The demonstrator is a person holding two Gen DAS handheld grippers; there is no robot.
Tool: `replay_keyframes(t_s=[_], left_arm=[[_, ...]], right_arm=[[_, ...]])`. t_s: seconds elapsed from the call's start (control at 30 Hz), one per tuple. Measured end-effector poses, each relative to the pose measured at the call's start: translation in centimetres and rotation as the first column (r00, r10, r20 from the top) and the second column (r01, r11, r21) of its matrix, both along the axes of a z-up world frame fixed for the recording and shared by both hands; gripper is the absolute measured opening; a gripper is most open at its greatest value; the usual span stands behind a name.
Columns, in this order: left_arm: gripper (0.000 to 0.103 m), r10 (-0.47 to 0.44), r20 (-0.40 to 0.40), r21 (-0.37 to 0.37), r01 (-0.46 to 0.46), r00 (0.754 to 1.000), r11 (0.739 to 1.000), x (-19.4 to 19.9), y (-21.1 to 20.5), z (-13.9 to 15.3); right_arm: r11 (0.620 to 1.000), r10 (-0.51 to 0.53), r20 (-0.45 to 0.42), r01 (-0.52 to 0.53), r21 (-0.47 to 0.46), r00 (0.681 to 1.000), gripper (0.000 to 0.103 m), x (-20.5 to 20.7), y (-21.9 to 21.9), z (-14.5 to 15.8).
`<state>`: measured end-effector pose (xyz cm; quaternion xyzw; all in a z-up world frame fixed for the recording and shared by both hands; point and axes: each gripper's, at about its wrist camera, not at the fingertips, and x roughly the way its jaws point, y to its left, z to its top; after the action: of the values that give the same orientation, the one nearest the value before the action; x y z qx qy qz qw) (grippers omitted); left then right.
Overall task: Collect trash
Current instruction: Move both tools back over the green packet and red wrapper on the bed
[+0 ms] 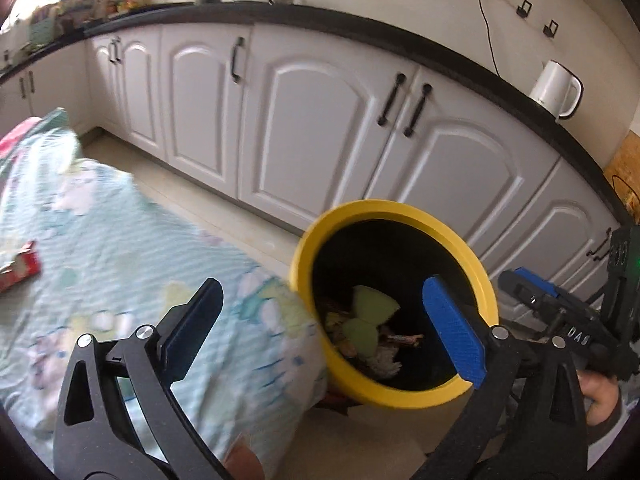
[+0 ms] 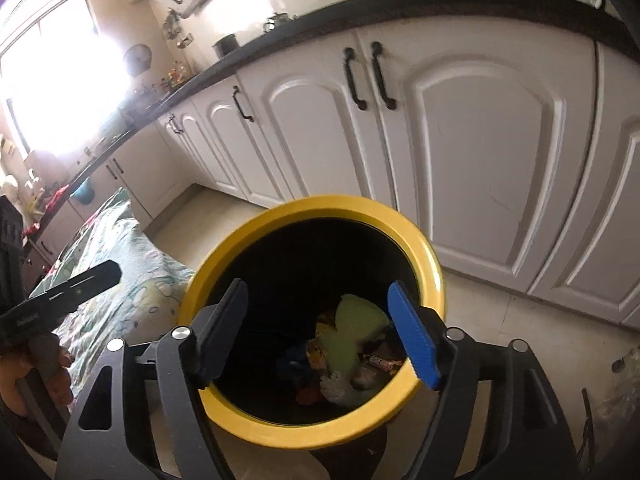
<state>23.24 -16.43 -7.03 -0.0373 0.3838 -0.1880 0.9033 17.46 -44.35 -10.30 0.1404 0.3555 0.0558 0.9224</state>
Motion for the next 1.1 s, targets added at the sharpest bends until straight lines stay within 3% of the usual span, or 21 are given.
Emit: replay_keyframes(t_s=[0.17,0.67,1.1], left_arm=[[0.092,0.066,0.019,0.010,-0.066,0.998,0.998,-1.2,3.4,0.7],[0.092,0.225,0.139,-0.019,-0.225,0.964,0.974,-4.7,13.1,4.9],[0.092,0.354,0.171,0.008,-0.361,0.919,0.933,-7.2,21.0,4.8]], right_arm=[[0.999,0.043,0.051,-0.041,-0.036,0.998,0.080,-0.5,2.3,1.9],[0.969,0.229,0.104,-0.216,-0.124,0.968,0.086,0.4,11.0,6.0],[0.904,0.414,0.114,-0.393,-0.168,0.903,0.088,3.1,21.3,7.7]])
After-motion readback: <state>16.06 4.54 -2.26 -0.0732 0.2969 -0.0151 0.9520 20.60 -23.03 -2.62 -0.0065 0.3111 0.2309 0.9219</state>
